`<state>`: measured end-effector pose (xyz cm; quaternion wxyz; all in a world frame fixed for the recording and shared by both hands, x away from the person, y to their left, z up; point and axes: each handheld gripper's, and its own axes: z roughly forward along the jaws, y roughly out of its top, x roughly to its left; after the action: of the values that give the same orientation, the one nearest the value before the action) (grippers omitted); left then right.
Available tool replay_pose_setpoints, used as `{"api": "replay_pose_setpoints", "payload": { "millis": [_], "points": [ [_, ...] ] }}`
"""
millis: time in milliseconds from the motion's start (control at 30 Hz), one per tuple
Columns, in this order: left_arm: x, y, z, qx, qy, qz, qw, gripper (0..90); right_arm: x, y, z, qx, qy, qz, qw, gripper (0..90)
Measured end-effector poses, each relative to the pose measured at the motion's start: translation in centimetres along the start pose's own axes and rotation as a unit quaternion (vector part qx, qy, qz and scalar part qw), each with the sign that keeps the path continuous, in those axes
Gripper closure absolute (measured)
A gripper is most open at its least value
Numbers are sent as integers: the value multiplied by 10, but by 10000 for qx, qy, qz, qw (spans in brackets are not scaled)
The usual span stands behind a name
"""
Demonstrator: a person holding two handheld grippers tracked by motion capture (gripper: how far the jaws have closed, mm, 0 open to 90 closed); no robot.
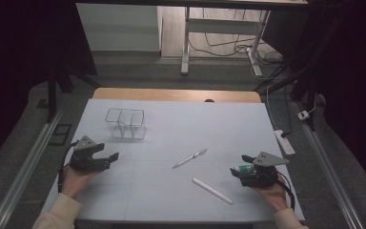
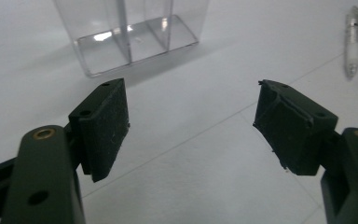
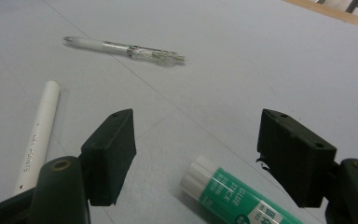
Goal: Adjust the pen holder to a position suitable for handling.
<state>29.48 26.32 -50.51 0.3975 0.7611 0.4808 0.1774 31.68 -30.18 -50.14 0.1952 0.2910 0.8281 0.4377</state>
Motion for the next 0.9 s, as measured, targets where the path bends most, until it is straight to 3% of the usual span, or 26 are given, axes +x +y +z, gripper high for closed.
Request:
{"api": "replay_pose_setpoints", "payload": {
  "millis": [300,467,633,800,833,867,900],
  "points": [
    [10,2,9,80,79,15,9999,341,3,1,2,-32,47,-2,10000,272],
    [14,3,14,110,-14,-45,9999,377,3,1,2,-84,37,37,10000,272],
    [19,4,15,114,113,-26,9999,449,4,2,0,-119,30,35,9999,272],
    [28,6,21,175,192,-60,9996,602,3,1,1,-92,-16,44,9999,273],
    [30,6,23,201,224,-73,9995,699,3,1,1,-103,-12,48,9999,273],
    [33,7,24,189,219,-126,9995,699,3,1,1,-103,-12,48,9999,273],
    [35,7,24,185,265,-144,9994,794,3,2,1,-86,-35,38,9999,273]
  ]
}}
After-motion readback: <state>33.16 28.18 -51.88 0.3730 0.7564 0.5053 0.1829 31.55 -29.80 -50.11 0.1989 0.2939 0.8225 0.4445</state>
